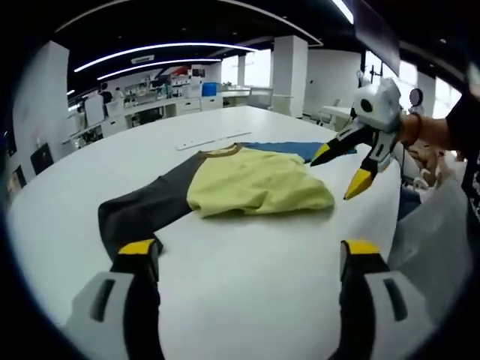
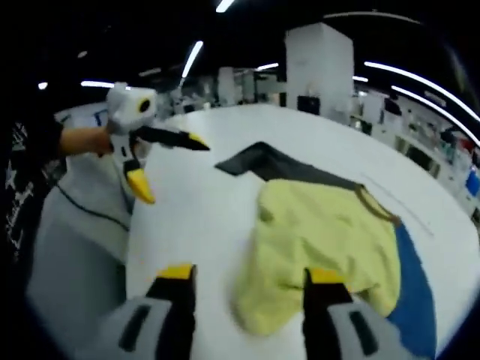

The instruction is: Fold the garment on the visible template until the final outline fits inside the template.

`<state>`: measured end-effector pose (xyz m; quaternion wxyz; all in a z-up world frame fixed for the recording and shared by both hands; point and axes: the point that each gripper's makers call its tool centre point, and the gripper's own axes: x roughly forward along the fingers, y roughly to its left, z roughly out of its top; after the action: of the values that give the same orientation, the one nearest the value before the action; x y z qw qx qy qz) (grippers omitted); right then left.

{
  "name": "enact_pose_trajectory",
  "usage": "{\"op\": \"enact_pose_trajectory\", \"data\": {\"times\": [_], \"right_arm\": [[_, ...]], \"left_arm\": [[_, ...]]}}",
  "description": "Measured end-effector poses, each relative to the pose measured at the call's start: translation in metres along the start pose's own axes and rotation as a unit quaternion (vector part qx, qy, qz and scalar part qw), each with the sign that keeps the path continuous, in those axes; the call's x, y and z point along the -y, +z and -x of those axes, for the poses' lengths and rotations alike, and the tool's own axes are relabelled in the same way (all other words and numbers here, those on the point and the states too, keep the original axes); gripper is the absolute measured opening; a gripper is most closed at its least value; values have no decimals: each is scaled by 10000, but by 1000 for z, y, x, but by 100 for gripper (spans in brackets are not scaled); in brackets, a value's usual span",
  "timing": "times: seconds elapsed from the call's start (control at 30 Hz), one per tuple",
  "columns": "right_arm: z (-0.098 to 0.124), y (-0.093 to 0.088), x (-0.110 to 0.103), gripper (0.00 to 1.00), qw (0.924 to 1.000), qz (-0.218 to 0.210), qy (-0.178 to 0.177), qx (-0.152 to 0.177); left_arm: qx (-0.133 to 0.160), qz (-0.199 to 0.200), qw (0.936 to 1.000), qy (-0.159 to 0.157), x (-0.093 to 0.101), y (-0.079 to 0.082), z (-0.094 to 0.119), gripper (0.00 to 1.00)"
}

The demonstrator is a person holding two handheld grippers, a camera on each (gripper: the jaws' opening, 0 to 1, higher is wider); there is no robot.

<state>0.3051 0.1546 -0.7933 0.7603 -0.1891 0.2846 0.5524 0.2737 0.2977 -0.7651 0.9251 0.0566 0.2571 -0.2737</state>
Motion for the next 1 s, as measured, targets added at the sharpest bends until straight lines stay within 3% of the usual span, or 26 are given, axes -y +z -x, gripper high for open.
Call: {"op": "enact_pose_trajectory", "data": {"times": [0.3, 0.8, 0.9, 0.97, 1.0], "right_arm": [[-24, -12, 9, 43, 9996, 69, -30, -268], [-37, -38, 15, 28, 9961, 205, -242, -825], [-41, -42, 15, 23, 9955, 348, -249, -848], [-45, -42, 15, 22, 9973, -76, -265, -683], [-45, -44, 20, 19, 9971, -15, -325, -682]], "left_arm": [[1, 68, 10000, 12, 0, -1, 0, 97], [-18, 131, 9999, 100, -6, -7, 7, 98], [-17, 122, 9999, 86, -5, -7, 8, 98], [-67, 77, 9999, 51, -2, -9, 9, 98], [-83, 57, 9999, 46, -1, -9, 9, 97]]}}
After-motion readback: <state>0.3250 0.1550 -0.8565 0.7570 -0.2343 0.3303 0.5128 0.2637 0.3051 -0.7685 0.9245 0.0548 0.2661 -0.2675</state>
